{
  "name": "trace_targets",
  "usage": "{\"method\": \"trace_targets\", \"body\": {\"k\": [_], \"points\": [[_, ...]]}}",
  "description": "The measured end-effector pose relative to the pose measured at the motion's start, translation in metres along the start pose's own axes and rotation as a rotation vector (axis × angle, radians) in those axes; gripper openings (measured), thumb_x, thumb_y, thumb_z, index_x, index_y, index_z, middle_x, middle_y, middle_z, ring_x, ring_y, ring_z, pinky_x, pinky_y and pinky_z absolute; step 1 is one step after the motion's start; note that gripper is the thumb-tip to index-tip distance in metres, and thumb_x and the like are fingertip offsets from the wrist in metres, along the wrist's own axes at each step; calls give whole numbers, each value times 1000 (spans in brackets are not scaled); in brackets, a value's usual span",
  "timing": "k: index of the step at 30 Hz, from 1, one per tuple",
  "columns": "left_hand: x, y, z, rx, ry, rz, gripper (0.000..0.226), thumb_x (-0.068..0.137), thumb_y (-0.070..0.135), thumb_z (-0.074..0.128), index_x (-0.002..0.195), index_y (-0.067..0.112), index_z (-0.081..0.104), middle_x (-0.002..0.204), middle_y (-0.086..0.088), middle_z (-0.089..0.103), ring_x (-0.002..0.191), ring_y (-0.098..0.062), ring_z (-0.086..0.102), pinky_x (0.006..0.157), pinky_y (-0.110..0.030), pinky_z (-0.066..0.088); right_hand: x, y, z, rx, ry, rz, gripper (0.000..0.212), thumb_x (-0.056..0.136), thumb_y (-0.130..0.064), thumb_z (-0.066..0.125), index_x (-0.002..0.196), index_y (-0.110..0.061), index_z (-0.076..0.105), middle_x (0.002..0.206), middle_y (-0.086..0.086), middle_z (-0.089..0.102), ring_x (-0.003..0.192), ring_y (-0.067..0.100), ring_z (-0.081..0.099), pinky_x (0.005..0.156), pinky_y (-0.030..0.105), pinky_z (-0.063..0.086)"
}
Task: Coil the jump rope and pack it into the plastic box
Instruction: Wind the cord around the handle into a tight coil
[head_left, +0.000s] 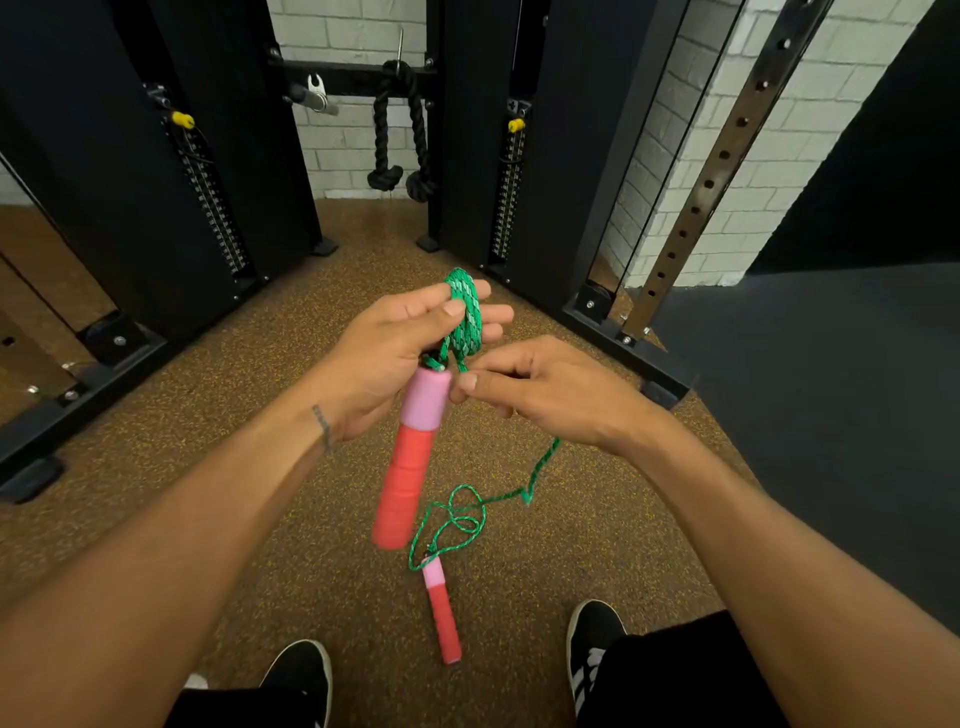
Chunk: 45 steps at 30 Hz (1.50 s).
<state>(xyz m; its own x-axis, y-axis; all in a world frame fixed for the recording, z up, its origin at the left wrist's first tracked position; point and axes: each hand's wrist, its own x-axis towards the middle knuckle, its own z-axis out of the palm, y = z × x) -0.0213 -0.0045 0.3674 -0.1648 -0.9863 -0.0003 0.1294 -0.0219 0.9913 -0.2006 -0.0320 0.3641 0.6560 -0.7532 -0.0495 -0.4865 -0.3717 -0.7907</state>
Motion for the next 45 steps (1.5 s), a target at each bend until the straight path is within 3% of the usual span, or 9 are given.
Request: {"method": "trace_targets", "body": {"k": [4,8,12,16,26,31,37,40,45], "points": [[-1,-1,0,99,-43,-3,36,104,13,40,138,10,53,124,-6,70,114,-15,68,92,-24,54,-1,-2,-5,16,39,-63,24,86,-47,66,88,-28,79,72,4,64,65,18,50,66,41,40],[-1,0,-1,110,-58,-5,36,104,12,41,137,11,55,121,-3,72,111,-13,69,87,-20,53,-2,0,-9,27,107,-73,36,78,-56,66,84,-21,76,102,17,72,92,37,65,86,57,49],[-1,-3,-2,229,-86,3,31,102,11,45,128,0,59,109,-5,71,100,-11,64,90,-23,47,-4,-1,-14,116,178,-111,30,78,-48,70,80,-18,70,72,-2,65,69,18,55,68,42,42],[-2,-6,2,244,-135,-56,26,101,8,44,114,-2,64,96,-9,75,90,-13,69,84,-23,50,-5,-4,-17,200,176,-139,20,89,-33,71,88,-13,68,73,1,70,73,23,70,80,50,54],[-8,2,5,117,-282,-144,40,91,31,50,120,8,64,108,-13,76,93,-15,72,84,-21,53,3,5,-23,194,330,-153,12,91,-31,68,85,-22,62,74,-16,59,72,2,53,70,24,43],[-9,2,4,88,-287,-100,37,91,26,52,119,8,66,102,-10,77,87,-13,69,82,-21,53,5,8,-24,248,302,-109,18,97,-32,58,81,-24,60,56,-23,54,52,-5,46,53,9,34],[-10,4,5,7,-301,-76,35,93,23,52,118,4,67,94,-10,77,79,-11,69,77,-19,54,7,14,-23,327,252,-65,33,101,-40,48,79,-18,59,60,-3,48,52,2,34,50,21,26],[-10,3,6,-28,-273,-50,36,93,24,51,118,4,67,95,-11,77,79,-11,70,76,-19,54,10,19,-16,367,182,8,43,99,-49,46,96,-9,64,70,10,40,53,8,28,49,26,20],[-6,5,6,-8,-115,37,37,91,25,52,118,5,67,94,-8,77,75,-10,69,74,-17,54,12,25,-2,444,34,129,34,105,-42,41,82,-24,60,57,-8,36,45,3,25,41,18,19]]}}
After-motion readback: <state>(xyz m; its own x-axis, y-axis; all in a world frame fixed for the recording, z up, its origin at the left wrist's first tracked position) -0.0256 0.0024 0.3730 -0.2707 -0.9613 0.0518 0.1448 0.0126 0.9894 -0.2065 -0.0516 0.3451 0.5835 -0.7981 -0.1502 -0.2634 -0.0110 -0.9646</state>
